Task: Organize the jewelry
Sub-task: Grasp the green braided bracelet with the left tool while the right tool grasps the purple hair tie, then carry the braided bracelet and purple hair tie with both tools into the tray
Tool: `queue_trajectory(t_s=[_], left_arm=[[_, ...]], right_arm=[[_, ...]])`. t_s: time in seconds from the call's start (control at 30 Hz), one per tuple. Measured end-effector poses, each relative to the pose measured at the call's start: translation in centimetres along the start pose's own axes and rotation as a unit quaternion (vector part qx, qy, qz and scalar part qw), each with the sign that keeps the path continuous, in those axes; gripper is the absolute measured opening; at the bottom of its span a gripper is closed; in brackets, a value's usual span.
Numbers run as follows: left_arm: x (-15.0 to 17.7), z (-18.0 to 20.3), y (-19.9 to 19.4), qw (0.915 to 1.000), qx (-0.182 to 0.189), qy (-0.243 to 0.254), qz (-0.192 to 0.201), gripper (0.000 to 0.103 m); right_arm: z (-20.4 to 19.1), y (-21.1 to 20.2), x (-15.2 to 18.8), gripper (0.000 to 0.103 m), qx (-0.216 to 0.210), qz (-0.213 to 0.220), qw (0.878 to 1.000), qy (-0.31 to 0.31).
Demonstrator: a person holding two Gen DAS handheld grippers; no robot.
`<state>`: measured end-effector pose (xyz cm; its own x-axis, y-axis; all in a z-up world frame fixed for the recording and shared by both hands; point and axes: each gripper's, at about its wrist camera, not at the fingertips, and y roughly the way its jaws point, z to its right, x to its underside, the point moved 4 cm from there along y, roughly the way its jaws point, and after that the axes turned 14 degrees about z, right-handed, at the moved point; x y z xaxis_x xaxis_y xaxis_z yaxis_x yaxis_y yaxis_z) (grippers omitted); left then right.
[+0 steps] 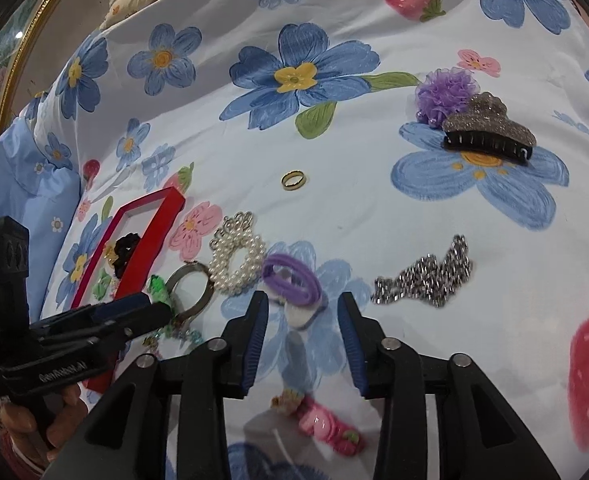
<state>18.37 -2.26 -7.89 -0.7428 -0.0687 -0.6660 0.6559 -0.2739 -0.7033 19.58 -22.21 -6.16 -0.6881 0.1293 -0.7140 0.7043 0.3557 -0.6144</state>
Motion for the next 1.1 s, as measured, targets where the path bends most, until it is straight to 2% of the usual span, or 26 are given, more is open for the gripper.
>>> queue_trajectory(t_s=[0.1, 0.2, 0.23, 0.27, 0.3, 0.33, 0.43, 0.87, 1.1], left_arm=[[0.2, -0.3, 0.3, 1.0000, -0.004, -0.001, -0.003, 0.034], [0.3, -0.6, -0.1, 0.9999, 0.010, -0.009, 0.001, 0.023], [0.4, -0.6, -0.3, 0.9999, 0.012, -0.008, 0.003, 0.017], [0.4, -0.6, -0.4, 0.9999, 0.014, -0.007, 0.004, 0.014], [0.4, -0.7, -0.5, 0.9998, 0.017, -0.007, 0.006, 0.014], [0.4, -0.6, -0.6, 0.9998, 0.018, -0.007, 0.007, 0.013], [0.4, -0.8, -1.1, 0.9995, 0.026, -0.010, 0.015, 0.011], [-1.1, -1.5, -5.9, 0.9963, 0.049, -0.022, 0.067, 0.009], [-1.2, -3.6, -9.1, 0.9948, 0.044, -0.030, 0.087, 0.009]], right_arm=[[0.0, 0.8, -0.1, 0.040, 0.002, -0.006, 1.000, -0.007], [0.1, 1.9, 0.3, 0.039, 0.002, -0.017, 1.000, -0.009], [0.2, 2.1, 0.4, 0.037, 0.004, -0.020, 1.000, -0.010], [0.2, 2.4, 0.6, 0.035, 0.005, -0.022, 1.000, -0.010], [0.2, 2.5, 0.7, 0.030, 0.004, -0.022, 1.000, -0.010], [0.1, 2.5, 0.8, 0.020, 0.002, -0.021, 1.000, -0.010], [-0.4, 2.2, 0.7, 0.008, 0.000, -0.013, 1.000, -0.015], [-3.3, -1.1, 0.3, 0.007, -0.036, 0.016, 0.999, -0.006], [-6.1, -1.8, 0.4, 0.007, -0.061, 0.016, 0.998, -0.015]])
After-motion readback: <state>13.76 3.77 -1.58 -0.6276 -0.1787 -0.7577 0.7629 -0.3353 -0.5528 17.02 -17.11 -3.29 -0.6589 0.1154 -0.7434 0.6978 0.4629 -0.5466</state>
